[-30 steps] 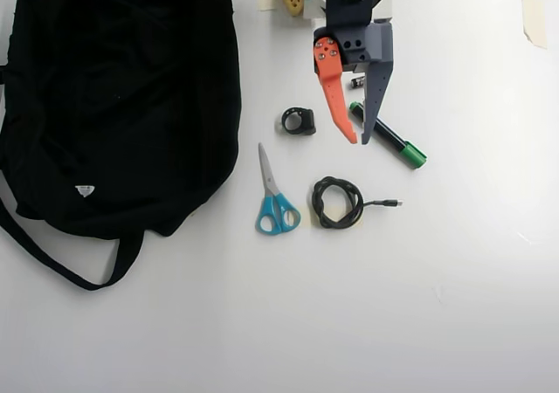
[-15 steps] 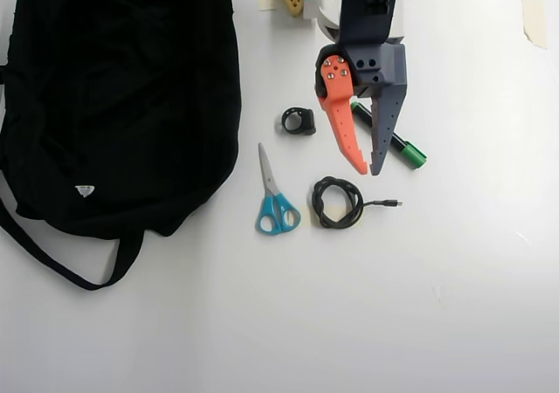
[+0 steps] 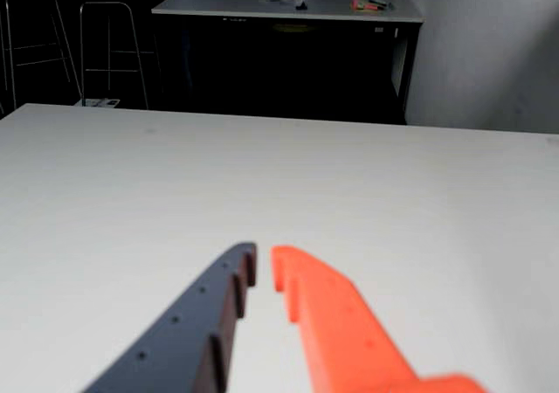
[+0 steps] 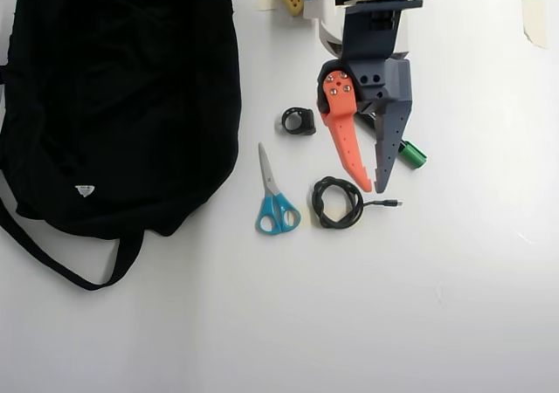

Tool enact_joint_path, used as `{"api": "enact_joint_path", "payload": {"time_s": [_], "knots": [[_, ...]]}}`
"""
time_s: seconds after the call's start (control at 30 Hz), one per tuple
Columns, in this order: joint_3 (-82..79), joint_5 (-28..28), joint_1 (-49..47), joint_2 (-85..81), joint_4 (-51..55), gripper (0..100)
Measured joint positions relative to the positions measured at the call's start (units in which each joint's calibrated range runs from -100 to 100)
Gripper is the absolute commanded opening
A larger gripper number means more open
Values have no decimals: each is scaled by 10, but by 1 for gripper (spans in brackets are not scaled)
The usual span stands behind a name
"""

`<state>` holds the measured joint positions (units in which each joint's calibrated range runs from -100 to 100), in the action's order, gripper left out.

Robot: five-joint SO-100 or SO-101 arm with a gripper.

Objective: Put the green marker into the black bag

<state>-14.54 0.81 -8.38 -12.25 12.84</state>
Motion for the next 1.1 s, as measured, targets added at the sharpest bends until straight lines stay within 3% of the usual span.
{"api": "enact_joint_path", "payload": {"time_s": [0.2,1.1], "knots": [[0,22,-1,0,0,2],[2,28,-23,0,22,3]]}}
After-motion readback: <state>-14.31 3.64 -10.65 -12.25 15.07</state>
